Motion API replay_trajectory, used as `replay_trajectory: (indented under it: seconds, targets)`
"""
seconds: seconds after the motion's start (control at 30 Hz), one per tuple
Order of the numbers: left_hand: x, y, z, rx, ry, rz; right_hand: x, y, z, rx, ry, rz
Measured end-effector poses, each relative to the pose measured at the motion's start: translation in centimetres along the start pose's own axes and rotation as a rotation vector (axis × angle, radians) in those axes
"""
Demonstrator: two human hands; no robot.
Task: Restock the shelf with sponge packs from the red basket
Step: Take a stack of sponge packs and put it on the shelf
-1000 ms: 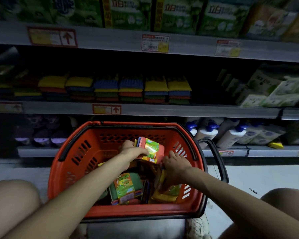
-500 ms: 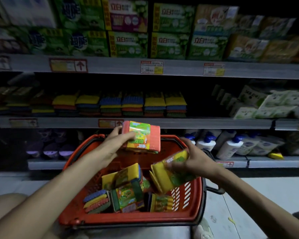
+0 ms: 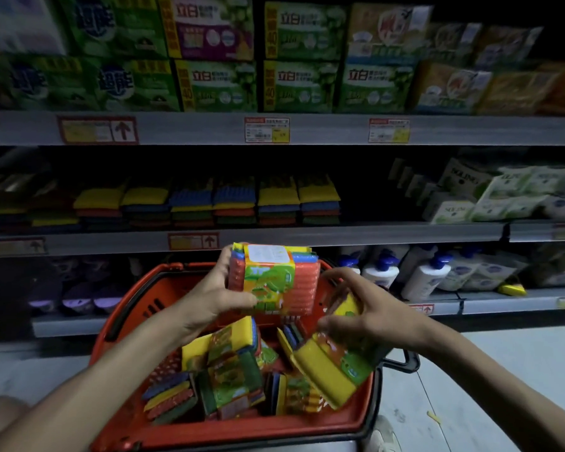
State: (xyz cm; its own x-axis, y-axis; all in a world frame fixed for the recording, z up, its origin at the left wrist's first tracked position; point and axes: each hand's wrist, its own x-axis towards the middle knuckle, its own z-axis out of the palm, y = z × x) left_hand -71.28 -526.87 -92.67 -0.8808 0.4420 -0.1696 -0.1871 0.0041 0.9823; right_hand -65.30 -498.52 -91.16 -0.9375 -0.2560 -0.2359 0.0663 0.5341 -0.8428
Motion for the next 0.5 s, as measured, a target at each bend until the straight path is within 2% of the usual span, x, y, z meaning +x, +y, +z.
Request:
replay_trajectory:
  seconds: [0.2,0.37,0.5]
  targets:
    - [0.2,-0.2,1.4,0.073,-0.123,0.027,0.6,-0.8,0.9,0.089,-0.01,-0.046]
    - [0.6,-0.4,3.2,0.127,0.013,0.078,0.9,-0.9,1.0,0.095,0.031,-0.053]
    - [1.2,-0.8,3.4,0.116,0.015,0.095,1.4,-0.8,0.4,0.051,0.011,-0.056]
